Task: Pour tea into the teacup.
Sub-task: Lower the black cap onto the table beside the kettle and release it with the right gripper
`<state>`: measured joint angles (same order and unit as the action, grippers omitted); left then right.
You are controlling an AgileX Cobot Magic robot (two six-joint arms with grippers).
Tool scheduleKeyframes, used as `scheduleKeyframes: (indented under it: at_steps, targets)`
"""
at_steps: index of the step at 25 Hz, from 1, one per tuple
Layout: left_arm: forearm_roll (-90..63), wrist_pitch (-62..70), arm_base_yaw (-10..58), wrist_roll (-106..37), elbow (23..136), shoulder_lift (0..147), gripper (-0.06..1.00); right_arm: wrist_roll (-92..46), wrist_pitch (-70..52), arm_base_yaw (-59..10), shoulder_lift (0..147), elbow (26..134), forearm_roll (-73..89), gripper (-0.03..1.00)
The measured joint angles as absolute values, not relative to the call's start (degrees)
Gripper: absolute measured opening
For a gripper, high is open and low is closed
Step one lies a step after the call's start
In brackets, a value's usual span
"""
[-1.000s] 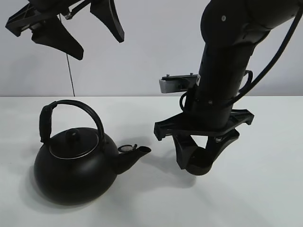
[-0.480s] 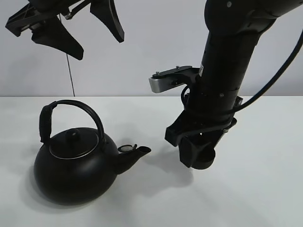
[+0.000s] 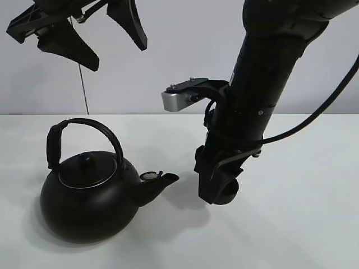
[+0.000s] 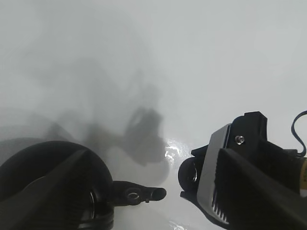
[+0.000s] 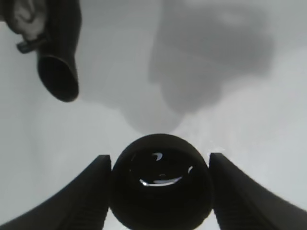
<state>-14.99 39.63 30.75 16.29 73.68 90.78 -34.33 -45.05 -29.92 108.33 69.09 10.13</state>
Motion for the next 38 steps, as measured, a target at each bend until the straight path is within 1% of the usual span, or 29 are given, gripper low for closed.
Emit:
scheduleKeyframes:
  at_steps: [20, 28, 38]
  targets:
    - [-14.99, 39.63, 30.75, 16.29, 73.68, 90.78, 0.52, -46.81, -45.03, -29.92, 109.98, 69.09, 14.68, 0.4]
    - [-14.99, 39.63, 30.75, 16.29, 73.68, 90.78, 0.52, -43.55, -44.15, -29.92, 109.98, 69.09, 16.26, 0.4]
    - [-14.99, 39.63, 30.75, 16.29, 73.68, 90.78, 0.52, -43.61, -43.99, -29.92, 109.98, 69.09, 13.74, 0.4]
